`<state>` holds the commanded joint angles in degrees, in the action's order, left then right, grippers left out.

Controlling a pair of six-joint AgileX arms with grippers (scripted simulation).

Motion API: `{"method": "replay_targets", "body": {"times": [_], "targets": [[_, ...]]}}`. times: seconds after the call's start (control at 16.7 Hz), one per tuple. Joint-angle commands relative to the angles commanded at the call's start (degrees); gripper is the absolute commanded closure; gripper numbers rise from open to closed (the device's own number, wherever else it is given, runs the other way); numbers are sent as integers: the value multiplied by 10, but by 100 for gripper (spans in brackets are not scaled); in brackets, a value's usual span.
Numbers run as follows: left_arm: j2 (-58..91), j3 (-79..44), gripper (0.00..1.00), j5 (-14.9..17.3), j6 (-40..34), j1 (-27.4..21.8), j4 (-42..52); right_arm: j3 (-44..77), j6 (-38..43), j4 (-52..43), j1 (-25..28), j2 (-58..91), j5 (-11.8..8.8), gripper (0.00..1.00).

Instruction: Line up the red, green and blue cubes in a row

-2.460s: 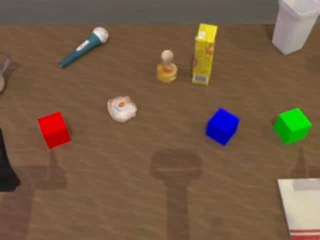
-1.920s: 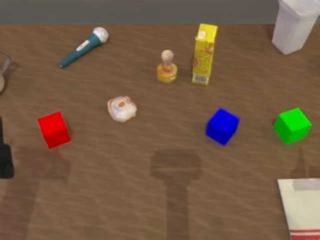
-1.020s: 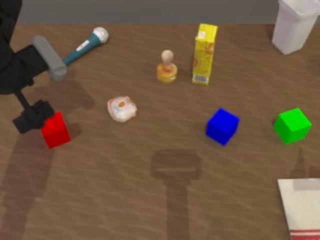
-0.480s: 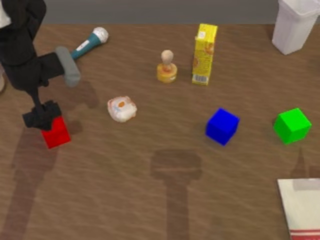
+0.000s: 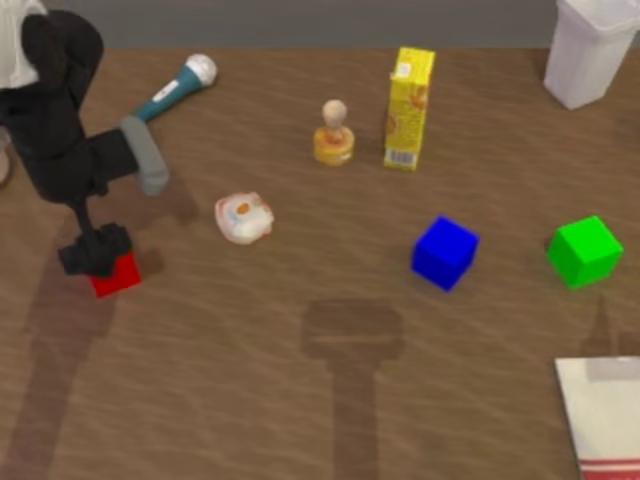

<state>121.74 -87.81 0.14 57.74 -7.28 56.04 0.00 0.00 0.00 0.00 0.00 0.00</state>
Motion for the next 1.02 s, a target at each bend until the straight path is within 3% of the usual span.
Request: {"method": "replay_targets", "body": {"times": [0.24,0.54,1.02], "targets": [[39,50,0,0,0,0,-92,0,0,0,0,0,0,0],[48,59,0,0,1,0,-106,0,0,0,0,0,0,0],[48,59,60,0,1,0,-106,0,0,0,0,0,0,0]]}}
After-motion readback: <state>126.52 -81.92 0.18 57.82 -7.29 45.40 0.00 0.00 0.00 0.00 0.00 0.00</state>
